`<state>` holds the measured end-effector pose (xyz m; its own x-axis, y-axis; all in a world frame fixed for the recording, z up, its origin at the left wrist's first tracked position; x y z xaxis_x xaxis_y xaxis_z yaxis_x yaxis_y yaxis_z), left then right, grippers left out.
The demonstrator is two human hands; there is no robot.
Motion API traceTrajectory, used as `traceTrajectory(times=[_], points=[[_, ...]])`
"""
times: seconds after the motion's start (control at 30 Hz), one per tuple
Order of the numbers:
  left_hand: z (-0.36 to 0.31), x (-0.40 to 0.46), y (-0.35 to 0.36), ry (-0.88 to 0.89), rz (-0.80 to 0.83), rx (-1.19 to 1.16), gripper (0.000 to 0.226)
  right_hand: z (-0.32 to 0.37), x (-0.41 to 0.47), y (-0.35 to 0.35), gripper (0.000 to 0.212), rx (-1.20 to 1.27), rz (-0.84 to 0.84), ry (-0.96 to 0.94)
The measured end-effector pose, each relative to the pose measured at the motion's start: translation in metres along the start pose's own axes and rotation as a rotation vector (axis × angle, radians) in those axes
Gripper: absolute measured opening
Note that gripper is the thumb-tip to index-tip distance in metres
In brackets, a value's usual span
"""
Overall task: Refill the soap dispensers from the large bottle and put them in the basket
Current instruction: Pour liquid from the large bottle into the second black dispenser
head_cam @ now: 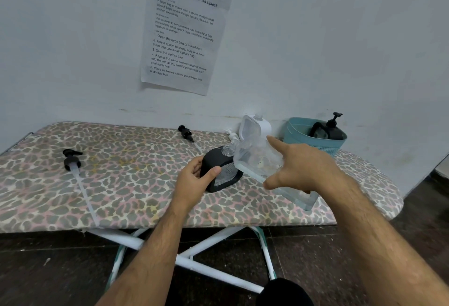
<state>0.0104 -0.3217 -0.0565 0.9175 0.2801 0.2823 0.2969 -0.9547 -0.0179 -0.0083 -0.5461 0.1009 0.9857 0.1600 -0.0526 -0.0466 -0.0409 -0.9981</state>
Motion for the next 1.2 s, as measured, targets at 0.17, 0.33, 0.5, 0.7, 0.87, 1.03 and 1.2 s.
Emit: traceTrajectory(times=[0.17, 0.33, 0.5, 0.7, 0.87, 1.03, 1.2], points=[[0.002, 0.0003, 0.0, -0.007, 0.008, -0.007, 0.06, 0.0005, 0.0007, 0.0003, 0.106, -0.002, -0.001, 0.001], [0.0006, 0.0001, 0.0006, -0.004, 0.009, 0.0, 0.051, 0.0005, 0.0008, 0.001, 0.106, 0.003, 0.005, -0.003], [0.0013, -0.0001, -0.0003, -0.004, 0.01, -0.005, 0.053, 0.0007, 0.0017, 0.001, 0.107, 0.011, 0.001, -0.003], [0.0028, 0.0, -0.0007, -0.008, 0.013, 0.002, 0.066, -0.0003, 0.0023, 0.0008, 0.107, 0.008, -0.001, 0.0], [0.0023, -0.0001, -0.0004, -0.007, 0.015, 0.0, 0.05, -0.0004, 0.0022, 0.0002, 0.106, 0.003, -0.003, -0.001], [0.0004, -0.0008, 0.0, -0.004, 0.014, 0.004, 0.044, -0.0013, 0.0027, 0.0002, 0.106, 0.002, -0.01, 0.0], [-0.0005, -0.0012, 0.0001, -0.003, 0.013, 0.007, 0.046, -0.0011, 0.0023, -0.0003, 0.106, 0.002, -0.009, -0.002]])
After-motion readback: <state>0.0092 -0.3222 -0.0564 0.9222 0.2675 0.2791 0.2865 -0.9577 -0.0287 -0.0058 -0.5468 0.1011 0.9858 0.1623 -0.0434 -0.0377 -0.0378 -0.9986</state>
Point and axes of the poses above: each hand's wrist, its own x-axis towards the middle knuckle, its own y-axis out of the palm, z = x × y, the point moved 7 cm from there along x, towards the middle knuckle, and after that the axes turned 7 degrees about y, right-handed, at the moved point
